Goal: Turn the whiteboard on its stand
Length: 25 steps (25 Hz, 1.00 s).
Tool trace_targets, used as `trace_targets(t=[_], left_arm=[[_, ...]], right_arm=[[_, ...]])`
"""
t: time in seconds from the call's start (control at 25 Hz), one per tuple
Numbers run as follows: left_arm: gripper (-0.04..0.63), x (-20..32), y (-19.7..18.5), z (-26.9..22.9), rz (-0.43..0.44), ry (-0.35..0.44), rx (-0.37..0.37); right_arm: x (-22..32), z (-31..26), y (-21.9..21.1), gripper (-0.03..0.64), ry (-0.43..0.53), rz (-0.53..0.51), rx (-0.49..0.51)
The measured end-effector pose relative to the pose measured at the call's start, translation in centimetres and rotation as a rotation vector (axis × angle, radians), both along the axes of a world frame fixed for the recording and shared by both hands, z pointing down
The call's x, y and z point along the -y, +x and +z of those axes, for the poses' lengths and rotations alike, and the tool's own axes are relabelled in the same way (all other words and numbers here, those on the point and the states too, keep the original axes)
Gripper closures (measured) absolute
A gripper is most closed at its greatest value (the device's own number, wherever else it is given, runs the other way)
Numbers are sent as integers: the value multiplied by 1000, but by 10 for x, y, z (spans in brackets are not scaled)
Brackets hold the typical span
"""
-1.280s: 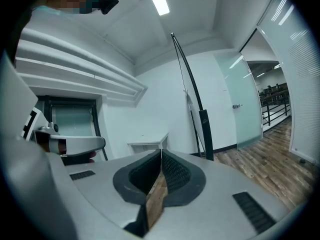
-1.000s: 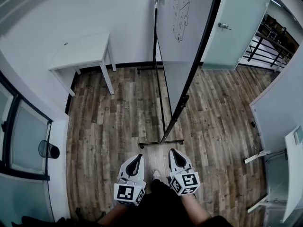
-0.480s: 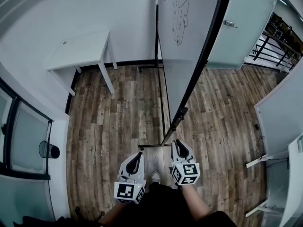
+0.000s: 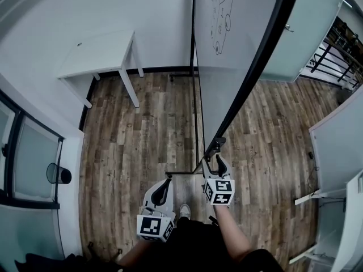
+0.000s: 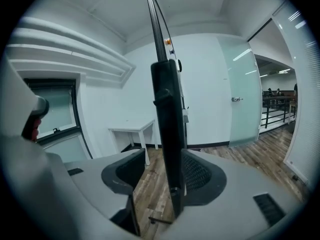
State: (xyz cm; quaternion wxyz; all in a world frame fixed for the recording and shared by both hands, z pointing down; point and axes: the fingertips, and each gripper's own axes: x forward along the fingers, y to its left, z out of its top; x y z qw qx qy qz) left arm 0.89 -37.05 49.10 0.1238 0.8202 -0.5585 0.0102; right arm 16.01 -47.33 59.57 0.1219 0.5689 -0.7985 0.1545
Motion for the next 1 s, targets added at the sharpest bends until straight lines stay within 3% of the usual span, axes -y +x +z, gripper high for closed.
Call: trace_targets(t=[0.52,1.0], left_arm=[[577,25,-3,8,-12,-26,16],[577,6,-18,9,-25,-39,14]], right_arm=[[58,27,2,402,-45,27,-41],[61,36,1,434,-32,32,-96]])
